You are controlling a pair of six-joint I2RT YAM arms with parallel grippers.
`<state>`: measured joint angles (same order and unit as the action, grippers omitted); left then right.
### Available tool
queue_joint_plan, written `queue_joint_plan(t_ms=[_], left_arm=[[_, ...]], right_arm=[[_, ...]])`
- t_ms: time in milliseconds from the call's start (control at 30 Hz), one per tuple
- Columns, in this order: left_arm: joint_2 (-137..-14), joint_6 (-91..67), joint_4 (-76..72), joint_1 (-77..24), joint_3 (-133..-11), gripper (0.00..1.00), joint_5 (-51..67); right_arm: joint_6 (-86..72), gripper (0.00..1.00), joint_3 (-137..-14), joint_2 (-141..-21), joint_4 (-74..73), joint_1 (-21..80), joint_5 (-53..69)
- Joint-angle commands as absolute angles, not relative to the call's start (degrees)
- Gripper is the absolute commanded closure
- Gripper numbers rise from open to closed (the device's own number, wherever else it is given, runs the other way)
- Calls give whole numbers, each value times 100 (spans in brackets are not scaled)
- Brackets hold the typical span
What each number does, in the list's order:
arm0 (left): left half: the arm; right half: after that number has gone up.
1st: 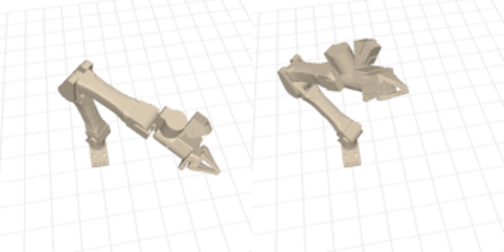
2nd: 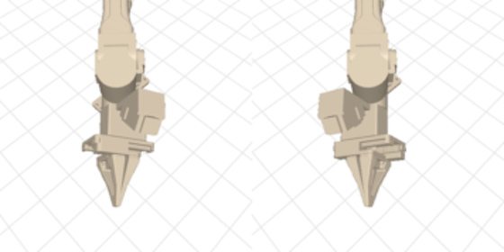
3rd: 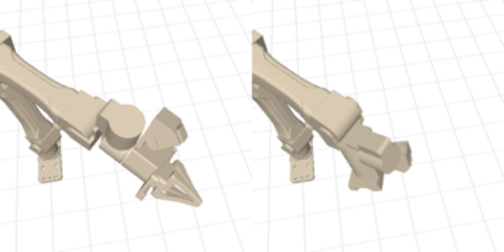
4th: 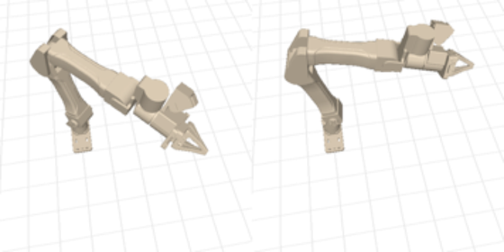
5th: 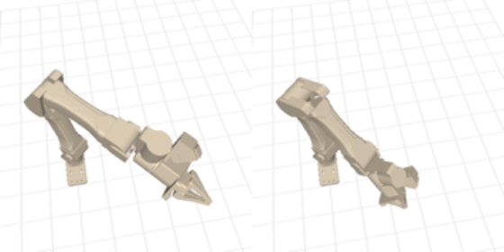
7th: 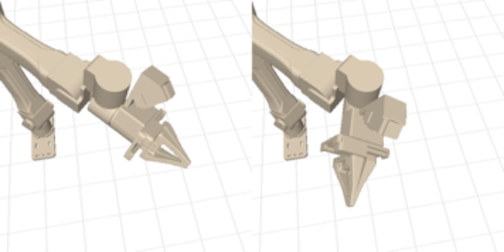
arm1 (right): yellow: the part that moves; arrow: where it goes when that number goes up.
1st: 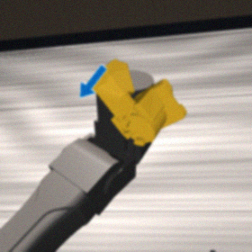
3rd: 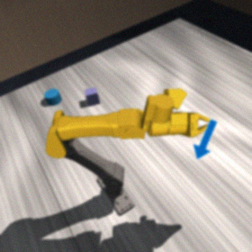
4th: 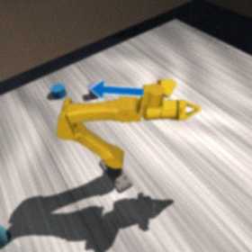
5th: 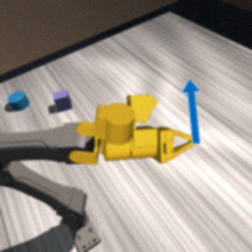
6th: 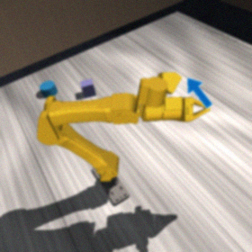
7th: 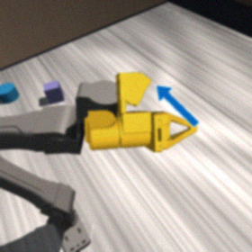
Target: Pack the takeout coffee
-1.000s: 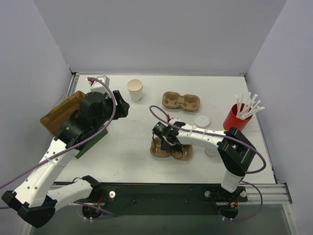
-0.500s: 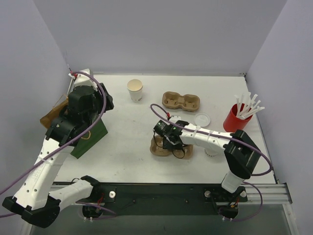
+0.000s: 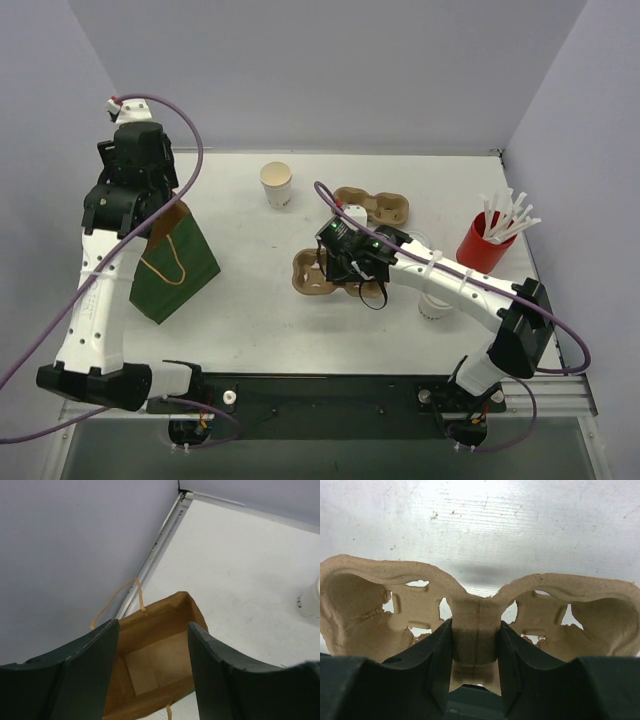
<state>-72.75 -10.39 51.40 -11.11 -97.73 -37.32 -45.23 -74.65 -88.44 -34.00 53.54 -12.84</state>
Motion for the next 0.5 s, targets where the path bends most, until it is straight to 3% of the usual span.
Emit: queue_joint_plan(t_ms=[0,167,233,467], left_arm=[[-7856,-185,5878,-879,-10318,32,-3973],[-8305,-140,6073,-800,-10423,31,-4000],[-8350,-245,6179,-782,-10581,34,-3308],[-7614,-879,6206,-791,-9961,41,-2576]], right_arm=[[-4149,71,-7883,-8938,-3744,5291,-941],[-4096,72,-7866,-8956,-3753,5274,-826],[-4096,71,-7831,-8930,-3753,5265,-817],[-4113,72,-7831,-8912,-3744,5238,-800]])
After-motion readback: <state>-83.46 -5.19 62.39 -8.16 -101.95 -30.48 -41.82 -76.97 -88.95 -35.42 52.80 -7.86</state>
